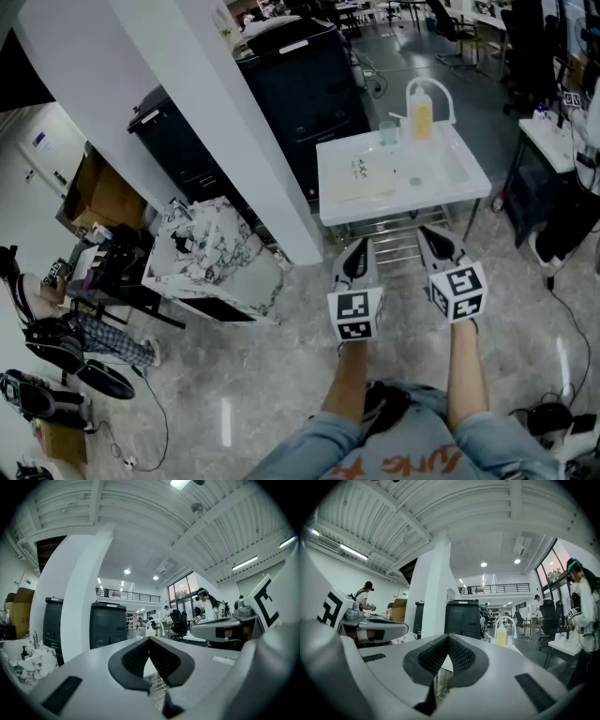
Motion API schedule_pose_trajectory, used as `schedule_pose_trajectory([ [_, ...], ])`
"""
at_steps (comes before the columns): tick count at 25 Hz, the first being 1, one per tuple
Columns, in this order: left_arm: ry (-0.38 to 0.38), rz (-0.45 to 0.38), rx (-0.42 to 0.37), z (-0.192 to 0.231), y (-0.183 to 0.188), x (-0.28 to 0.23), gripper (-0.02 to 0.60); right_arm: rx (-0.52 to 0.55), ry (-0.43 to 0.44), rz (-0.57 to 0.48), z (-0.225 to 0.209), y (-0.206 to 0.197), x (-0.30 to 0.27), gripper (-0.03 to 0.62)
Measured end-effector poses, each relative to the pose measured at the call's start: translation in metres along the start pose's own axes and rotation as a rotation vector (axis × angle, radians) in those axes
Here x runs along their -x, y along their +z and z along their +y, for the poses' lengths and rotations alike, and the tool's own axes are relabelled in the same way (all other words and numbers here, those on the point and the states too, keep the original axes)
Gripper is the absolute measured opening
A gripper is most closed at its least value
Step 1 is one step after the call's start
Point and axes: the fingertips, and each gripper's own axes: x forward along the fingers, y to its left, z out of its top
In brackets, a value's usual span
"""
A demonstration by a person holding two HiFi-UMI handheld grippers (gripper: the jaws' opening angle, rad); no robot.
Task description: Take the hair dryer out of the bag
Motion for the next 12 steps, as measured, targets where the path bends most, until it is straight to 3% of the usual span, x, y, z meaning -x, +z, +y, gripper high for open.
schedule_pose_trajectory([
  [3,-0.001,-0.005,0.003,-0.004,-0.001,-0.007,-0.005,0.006,-0.008,-0.031,-0.009,0.009,0.004,-0.002],
  [8,-0.022,-0.016,-0.002,-0.013,0.001,-0.014,-0.005,-0.101,-0.026,-0.085,-0.032,0.008,0.01,0.0],
  [12,-0.024,0.029,-0.024,-0.011,-0.004,-0.02,-0.005,-0.132,-0.043,-0.111,-0.046,0.014,0.016,0.0],
])
